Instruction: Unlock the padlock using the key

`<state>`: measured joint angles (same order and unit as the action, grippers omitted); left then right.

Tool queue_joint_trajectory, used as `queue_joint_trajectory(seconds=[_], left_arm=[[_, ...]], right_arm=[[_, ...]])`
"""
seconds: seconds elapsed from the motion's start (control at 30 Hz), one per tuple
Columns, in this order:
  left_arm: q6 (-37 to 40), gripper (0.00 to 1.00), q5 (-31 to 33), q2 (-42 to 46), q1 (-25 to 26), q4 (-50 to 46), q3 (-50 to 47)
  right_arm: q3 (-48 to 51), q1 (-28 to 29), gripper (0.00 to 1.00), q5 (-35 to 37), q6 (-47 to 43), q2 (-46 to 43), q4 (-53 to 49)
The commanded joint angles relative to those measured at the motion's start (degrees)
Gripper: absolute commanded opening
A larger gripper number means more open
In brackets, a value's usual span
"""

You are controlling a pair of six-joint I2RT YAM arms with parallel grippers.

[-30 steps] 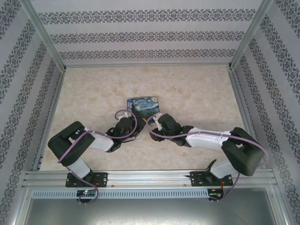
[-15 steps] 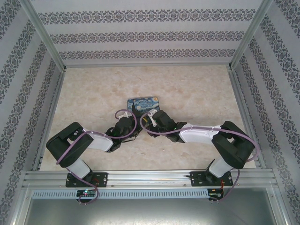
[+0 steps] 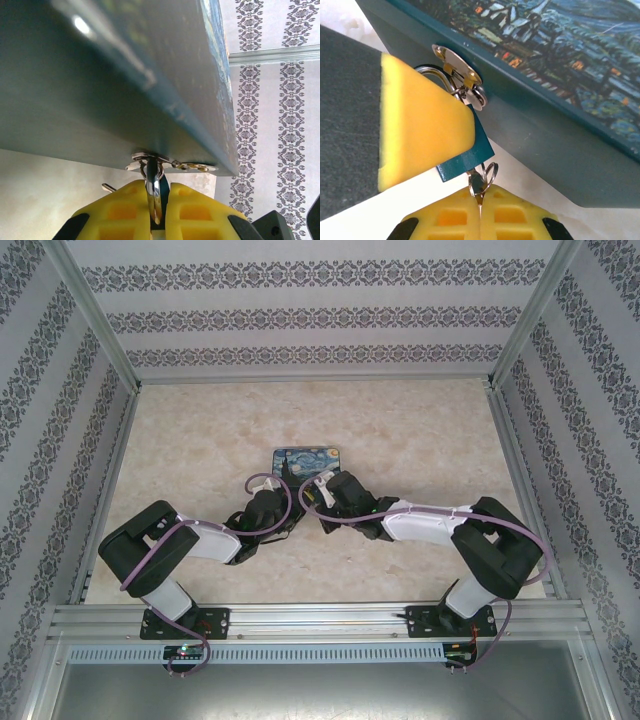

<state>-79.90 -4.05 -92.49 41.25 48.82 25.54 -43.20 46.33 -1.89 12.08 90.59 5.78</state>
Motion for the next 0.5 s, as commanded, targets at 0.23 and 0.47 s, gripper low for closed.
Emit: queue_joint_trajectory(seconds=[0.23, 0.47], left_arm=[[1.1, 0.00, -0.9, 1.1, 0.7, 1.2, 0.8], [5.4, 0.00, -1.1, 3.0, 0.7, -3.1, 0.4]], right_arm=[[-0.1, -3.3, 0.30, -10.8, 3.9, -3.6, 0.9], [7.9, -7.2, 0.41, -13.2, 12.0, -13.0, 2.4]])
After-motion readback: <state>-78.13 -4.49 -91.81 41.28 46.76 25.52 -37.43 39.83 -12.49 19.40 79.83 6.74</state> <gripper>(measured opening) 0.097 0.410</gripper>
